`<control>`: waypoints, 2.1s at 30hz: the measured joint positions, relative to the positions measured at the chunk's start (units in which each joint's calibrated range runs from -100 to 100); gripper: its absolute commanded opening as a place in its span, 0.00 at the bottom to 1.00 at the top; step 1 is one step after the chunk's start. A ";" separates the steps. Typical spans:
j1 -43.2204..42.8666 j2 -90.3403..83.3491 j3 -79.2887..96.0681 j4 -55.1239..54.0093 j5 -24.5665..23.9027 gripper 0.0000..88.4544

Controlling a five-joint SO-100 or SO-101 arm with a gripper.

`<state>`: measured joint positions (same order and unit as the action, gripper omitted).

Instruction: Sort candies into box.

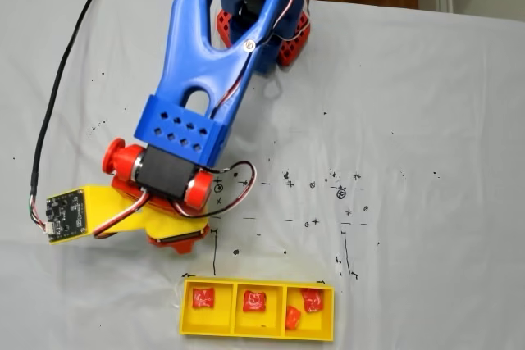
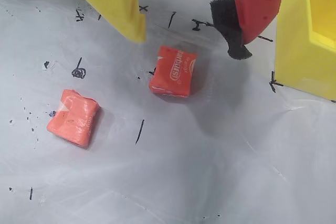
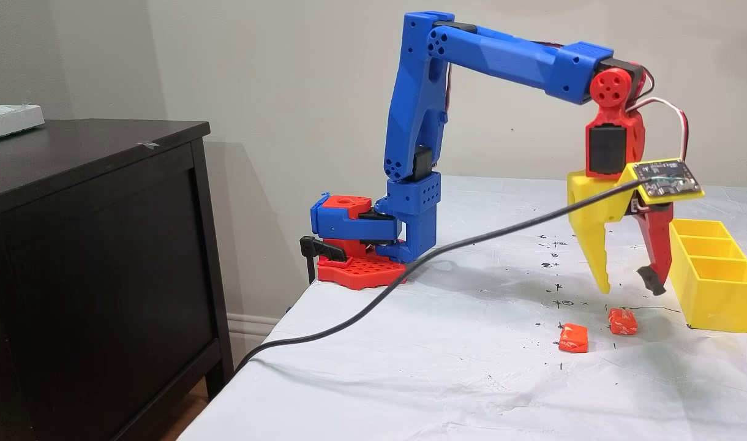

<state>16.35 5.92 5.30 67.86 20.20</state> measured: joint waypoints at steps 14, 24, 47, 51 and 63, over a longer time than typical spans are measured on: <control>1.56 3.05 0.00 -1.67 0.44 0.25; 1.48 6.60 -0.60 -2.22 0.44 0.25; 1.09 11.42 -3.42 -3.97 0.15 0.08; 0.94 11.42 -3.51 -4.13 0.15 0.02; 0.78 10.58 -3.42 -4.44 0.00 0.00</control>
<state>17.13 16.50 1.88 63.41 20.20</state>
